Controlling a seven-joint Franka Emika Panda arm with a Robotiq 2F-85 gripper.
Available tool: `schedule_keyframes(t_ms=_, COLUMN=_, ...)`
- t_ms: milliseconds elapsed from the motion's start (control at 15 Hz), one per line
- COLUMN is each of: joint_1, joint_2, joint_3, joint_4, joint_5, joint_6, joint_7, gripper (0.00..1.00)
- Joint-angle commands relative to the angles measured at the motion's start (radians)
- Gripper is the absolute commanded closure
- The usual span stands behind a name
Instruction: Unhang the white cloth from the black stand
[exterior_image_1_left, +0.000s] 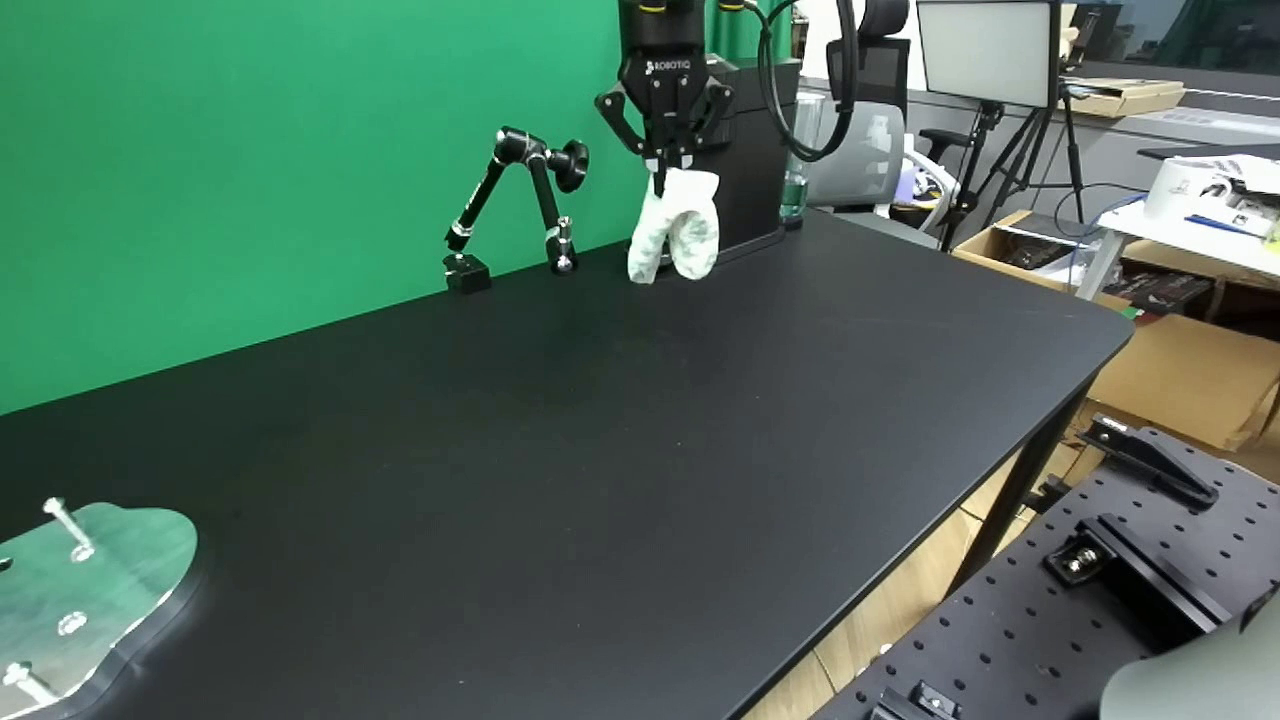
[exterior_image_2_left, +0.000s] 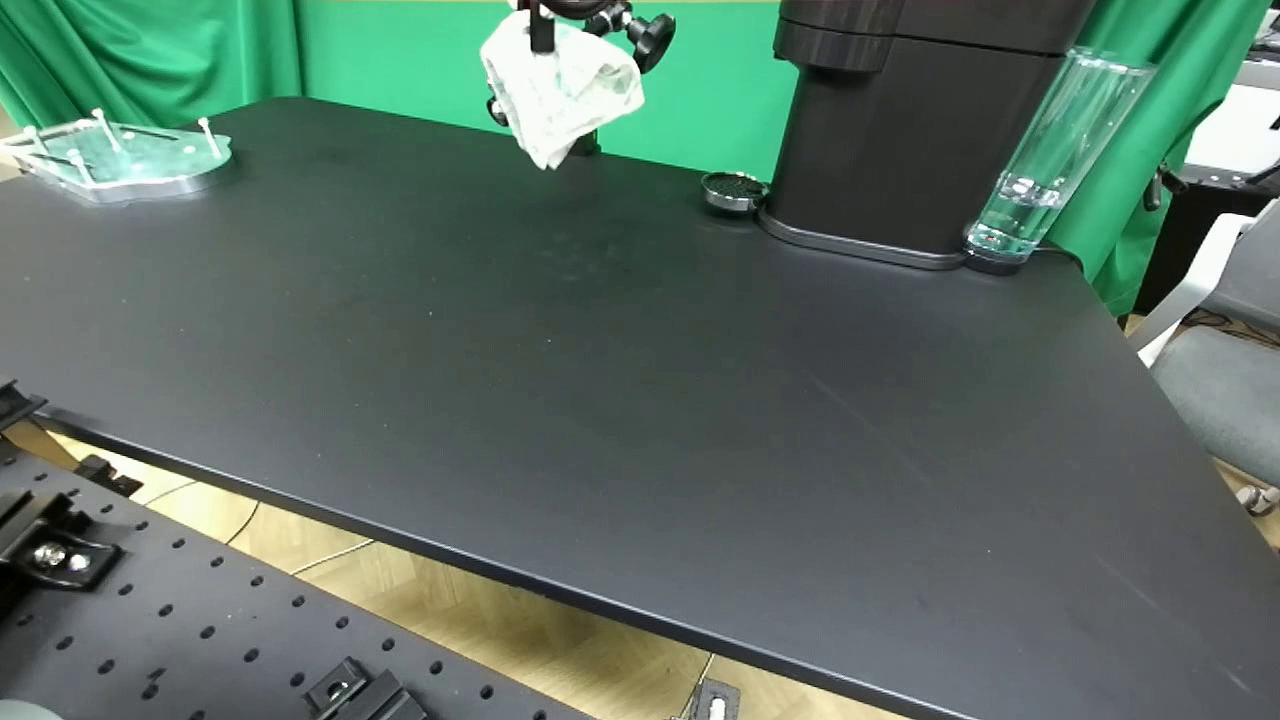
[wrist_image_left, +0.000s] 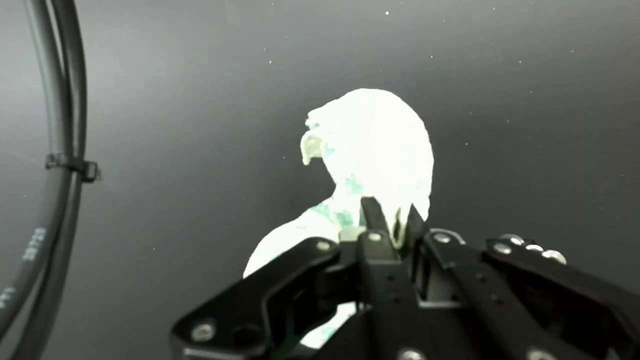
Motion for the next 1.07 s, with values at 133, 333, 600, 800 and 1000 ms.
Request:
schedule_keyframes(t_ms=133, joint_1=-0.022, joint_2=-0.038, joint_3=0.003, joint_4=-0.052, joint_5=-0.009, joint_6=-0.032, joint_7=-0.01, gripper=0.42)
schedule_keyframes(t_ms=333, joint_1=-0.023, joint_2=-0.043, joint_3=0.002, joint_4=-0.068, joint_5=-0.059, joint_6=-0.055, joint_7=-0.039, gripper=0.22)
schedule_keyframes(t_ms=600, joint_1=-0.011, joint_2=-0.077, joint_3=0.008, joint_4=-0.137, joint_5=-0.233, joint_6=0.033, joint_7=-0.044, gripper=0.01)
schedule_keyframes(t_ms=800, joint_1=-0.011, joint_2=-0.124, joint_3=0.019, joint_4=-0.223, joint_5=-0.313, joint_6=0.15, joint_7=-0.03, gripper=0.0)
schedule_keyframes(t_ms=1000, joint_1=-0.022, joint_2=-0.151, joint_3=0.026, joint_4=-0.284, joint_5=-0.227, joint_6=0.218, joint_7=-0.048, gripper=0.0)
